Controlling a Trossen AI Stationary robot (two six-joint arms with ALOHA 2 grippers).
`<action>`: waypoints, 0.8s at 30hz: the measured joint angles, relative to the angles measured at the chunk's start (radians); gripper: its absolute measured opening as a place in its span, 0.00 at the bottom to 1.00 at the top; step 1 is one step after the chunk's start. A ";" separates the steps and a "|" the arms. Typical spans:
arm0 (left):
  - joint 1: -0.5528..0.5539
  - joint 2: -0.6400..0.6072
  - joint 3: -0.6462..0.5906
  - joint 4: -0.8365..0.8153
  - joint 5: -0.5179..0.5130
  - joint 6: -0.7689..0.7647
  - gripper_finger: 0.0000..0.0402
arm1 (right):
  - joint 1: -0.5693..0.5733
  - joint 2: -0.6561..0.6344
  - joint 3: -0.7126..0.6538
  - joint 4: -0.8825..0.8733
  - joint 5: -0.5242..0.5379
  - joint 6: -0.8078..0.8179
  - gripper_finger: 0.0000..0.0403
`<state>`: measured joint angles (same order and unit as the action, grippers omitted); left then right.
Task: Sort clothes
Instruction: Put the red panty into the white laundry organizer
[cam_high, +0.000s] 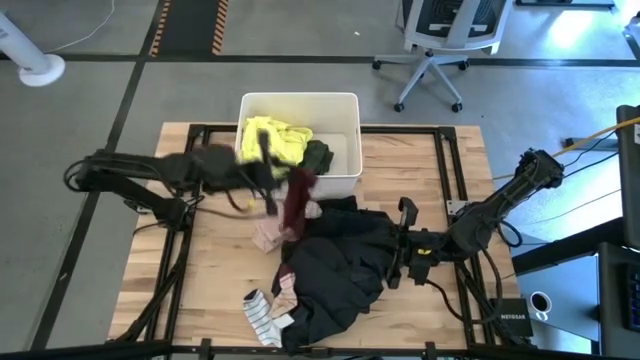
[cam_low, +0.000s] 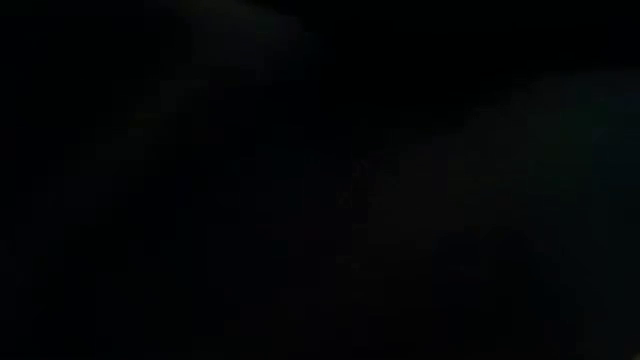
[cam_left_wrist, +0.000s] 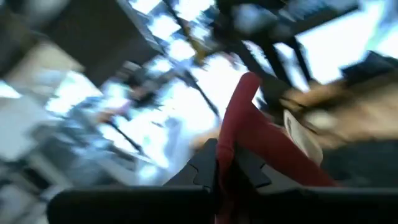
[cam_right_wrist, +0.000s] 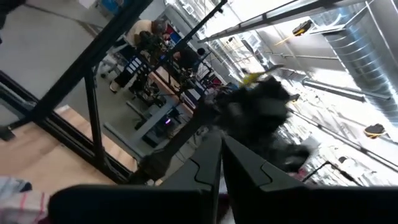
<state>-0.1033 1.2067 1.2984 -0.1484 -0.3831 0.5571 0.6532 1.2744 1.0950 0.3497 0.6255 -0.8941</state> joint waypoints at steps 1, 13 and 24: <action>0.023 -0.019 0.000 0.027 -0.003 0.008 0.04 | 0.000 0.005 0.000 -0.001 0.000 0.000 0.08; 0.328 -0.069 0.000 0.219 -0.015 0.102 0.04 | 0.000 0.033 -0.001 0.042 0.010 0.000 0.08; 0.470 -0.047 0.000 0.091 -0.269 -0.156 0.04 | 0.000 0.033 -0.001 0.038 0.010 0.034 0.08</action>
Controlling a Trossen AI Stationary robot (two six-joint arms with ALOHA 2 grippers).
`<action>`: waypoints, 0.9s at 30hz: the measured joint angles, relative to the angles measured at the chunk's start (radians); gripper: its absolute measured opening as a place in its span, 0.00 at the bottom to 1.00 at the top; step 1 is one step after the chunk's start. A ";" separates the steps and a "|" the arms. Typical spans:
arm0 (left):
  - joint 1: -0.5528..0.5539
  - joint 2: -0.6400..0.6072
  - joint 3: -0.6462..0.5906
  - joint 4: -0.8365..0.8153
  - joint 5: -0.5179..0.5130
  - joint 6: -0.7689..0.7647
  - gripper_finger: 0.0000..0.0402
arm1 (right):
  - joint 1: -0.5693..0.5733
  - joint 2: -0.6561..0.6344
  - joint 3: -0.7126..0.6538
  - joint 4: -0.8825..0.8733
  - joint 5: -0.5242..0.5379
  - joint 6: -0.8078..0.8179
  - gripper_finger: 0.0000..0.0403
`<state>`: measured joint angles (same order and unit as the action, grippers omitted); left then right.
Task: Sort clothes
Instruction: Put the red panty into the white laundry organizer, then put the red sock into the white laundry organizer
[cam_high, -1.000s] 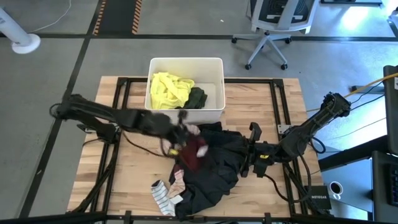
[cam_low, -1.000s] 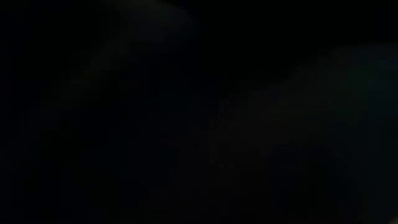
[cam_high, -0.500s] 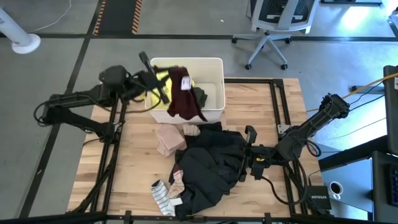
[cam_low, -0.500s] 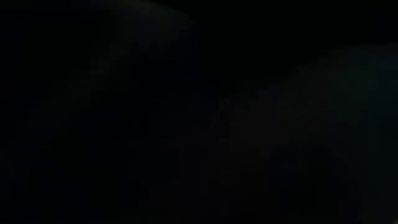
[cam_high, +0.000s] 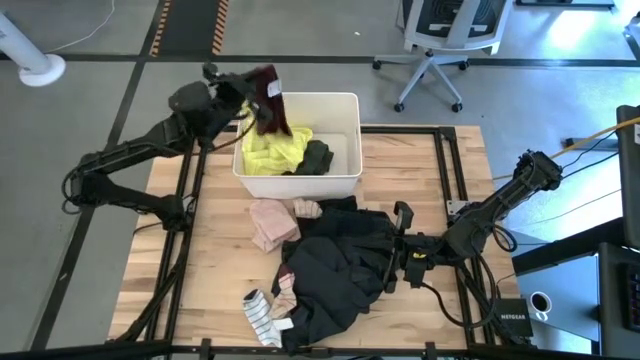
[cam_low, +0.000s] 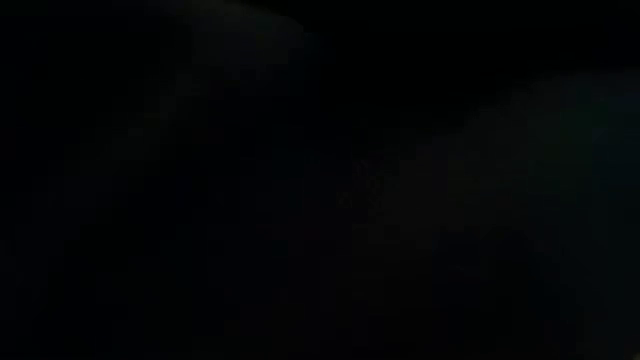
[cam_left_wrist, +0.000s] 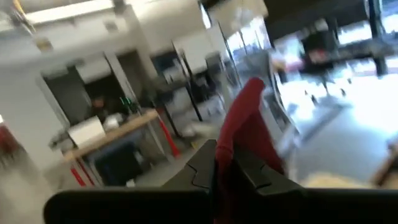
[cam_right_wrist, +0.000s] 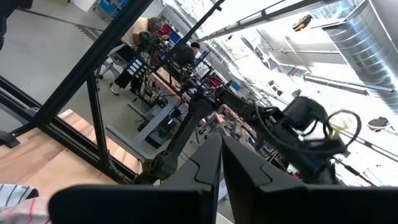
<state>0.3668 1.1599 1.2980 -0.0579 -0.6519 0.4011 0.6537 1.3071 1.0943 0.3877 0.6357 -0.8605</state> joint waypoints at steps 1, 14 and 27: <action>0.004 0.004 0.000 -0.042 0.013 -0.007 0.04 | 0.000 0.000 0.000 0.000 0.000 0.000 0.08; 0.014 0.114 0.000 -0.389 0.138 -0.239 0.37 | 0.000 0.000 0.000 -0.004 0.000 0.000 0.08; -0.058 0.081 0.184 -1.026 0.194 -0.449 0.52 | 0.000 0.000 0.001 0.001 0.000 -0.012 0.08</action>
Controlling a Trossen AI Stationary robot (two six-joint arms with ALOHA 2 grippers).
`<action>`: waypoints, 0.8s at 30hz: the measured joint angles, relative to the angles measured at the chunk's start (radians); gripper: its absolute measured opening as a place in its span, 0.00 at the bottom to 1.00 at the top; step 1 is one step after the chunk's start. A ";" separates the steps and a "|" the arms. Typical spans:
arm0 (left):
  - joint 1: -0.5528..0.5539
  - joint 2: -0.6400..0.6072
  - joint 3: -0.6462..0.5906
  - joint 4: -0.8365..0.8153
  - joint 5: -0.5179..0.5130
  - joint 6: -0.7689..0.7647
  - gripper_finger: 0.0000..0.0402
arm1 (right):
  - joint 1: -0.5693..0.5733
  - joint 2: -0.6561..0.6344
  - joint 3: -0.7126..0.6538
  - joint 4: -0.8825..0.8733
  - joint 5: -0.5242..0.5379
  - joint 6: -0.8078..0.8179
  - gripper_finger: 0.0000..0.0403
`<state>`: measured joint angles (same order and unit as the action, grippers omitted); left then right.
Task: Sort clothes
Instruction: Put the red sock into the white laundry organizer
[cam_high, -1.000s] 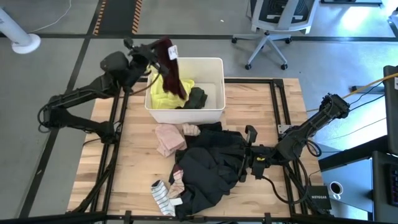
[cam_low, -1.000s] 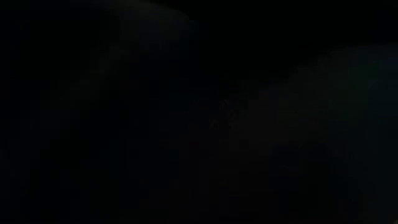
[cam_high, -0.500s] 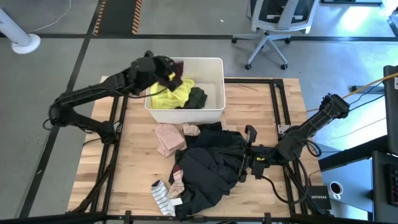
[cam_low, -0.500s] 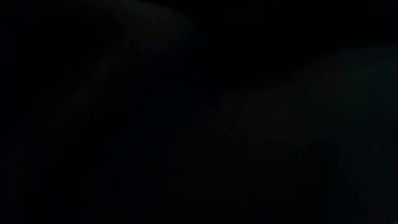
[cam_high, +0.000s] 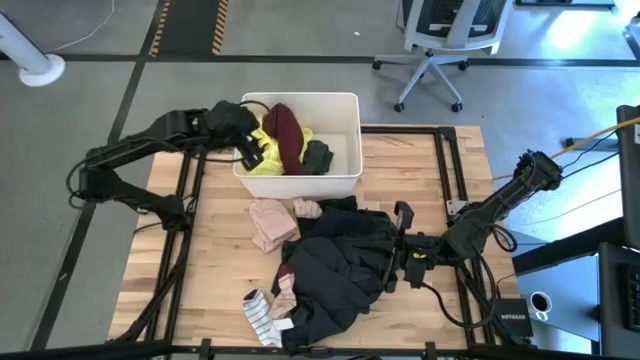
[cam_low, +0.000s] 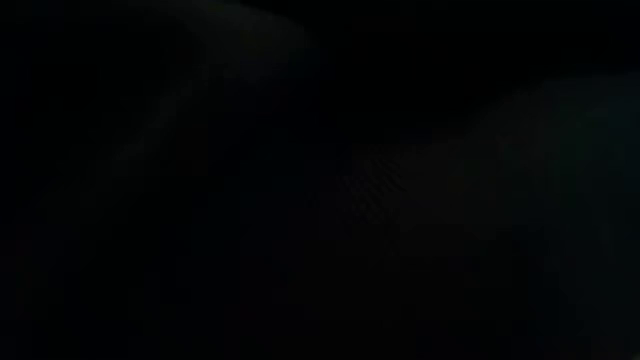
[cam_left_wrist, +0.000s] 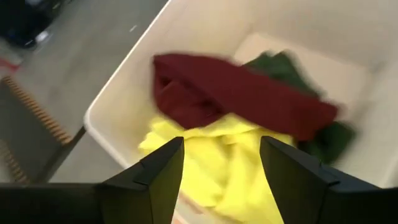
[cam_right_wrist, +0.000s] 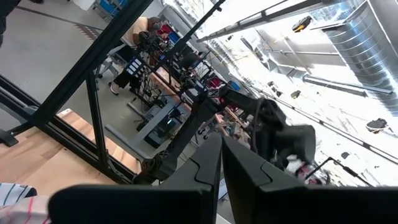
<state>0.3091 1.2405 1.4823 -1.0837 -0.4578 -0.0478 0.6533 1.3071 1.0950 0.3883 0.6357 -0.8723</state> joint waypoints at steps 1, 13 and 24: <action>-0.019 -0.015 0.001 0.014 0.011 -0.002 0.52 | 0.000 0.000 0.000 0.000 0.000 -0.007 0.08; -0.288 -0.093 -0.002 0.108 -0.001 -0.052 0.52 | 0.000 0.000 0.000 0.004 0.000 -0.028 0.08; -0.479 -0.093 -0.033 0.195 -0.135 -0.080 0.52 | 0.000 0.000 0.000 0.004 0.000 -0.051 0.08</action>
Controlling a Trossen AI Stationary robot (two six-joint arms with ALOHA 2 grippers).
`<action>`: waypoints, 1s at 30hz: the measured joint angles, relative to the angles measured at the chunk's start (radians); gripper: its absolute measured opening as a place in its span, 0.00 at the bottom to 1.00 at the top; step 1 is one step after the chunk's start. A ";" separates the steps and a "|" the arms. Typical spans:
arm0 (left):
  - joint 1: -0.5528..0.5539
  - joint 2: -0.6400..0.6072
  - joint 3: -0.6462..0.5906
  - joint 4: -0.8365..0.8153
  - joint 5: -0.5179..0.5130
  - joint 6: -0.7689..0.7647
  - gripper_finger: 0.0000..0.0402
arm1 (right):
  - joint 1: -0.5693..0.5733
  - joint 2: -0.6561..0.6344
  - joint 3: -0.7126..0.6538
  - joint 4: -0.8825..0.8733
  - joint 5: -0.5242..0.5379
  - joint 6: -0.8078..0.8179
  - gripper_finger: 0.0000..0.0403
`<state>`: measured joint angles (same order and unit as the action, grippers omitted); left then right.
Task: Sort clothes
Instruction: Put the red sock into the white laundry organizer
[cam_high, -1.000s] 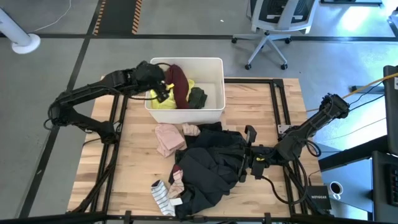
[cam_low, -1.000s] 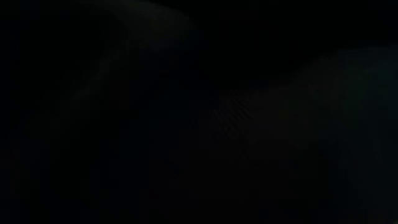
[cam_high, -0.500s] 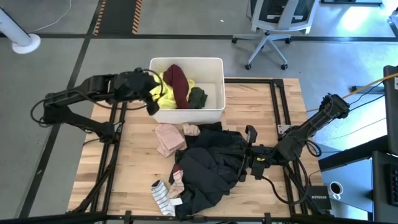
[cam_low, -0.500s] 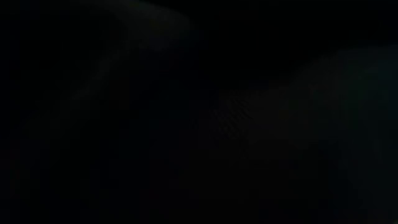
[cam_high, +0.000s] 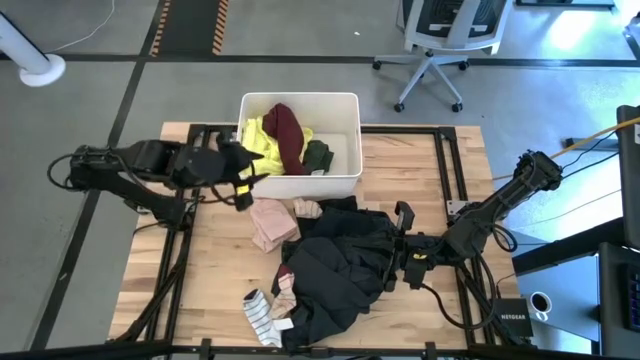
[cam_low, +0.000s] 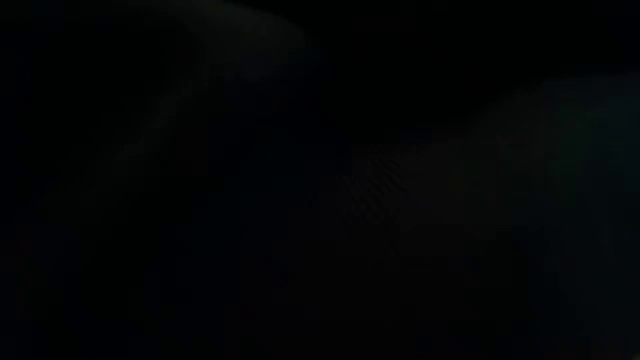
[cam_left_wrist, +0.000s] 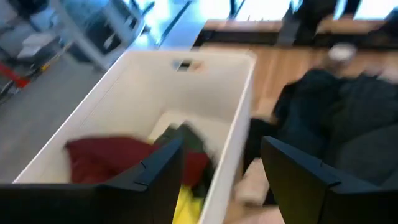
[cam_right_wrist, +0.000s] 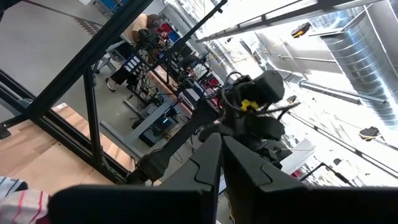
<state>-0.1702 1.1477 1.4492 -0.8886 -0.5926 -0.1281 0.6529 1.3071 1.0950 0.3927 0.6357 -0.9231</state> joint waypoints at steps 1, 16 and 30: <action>-0.018 -0.004 -0.024 0.049 0.000 0.018 0.52 | 0.000 0.000 0.000 -0.001 0.000 0.001 0.08; -0.132 -0.046 -0.355 0.515 0.041 0.115 0.52 | 0.000 0.000 0.000 -0.010 0.001 0.001 0.08; -0.175 -0.027 -0.361 0.517 0.235 0.065 0.52 | -0.013 0.000 0.000 -0.021 0.001 0.002 0.08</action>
<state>-0.3453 1.1202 1.0882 -0.3720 -0.3574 -0.0629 0.6403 1.3071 1.0950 0.3716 0.6363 -0.9211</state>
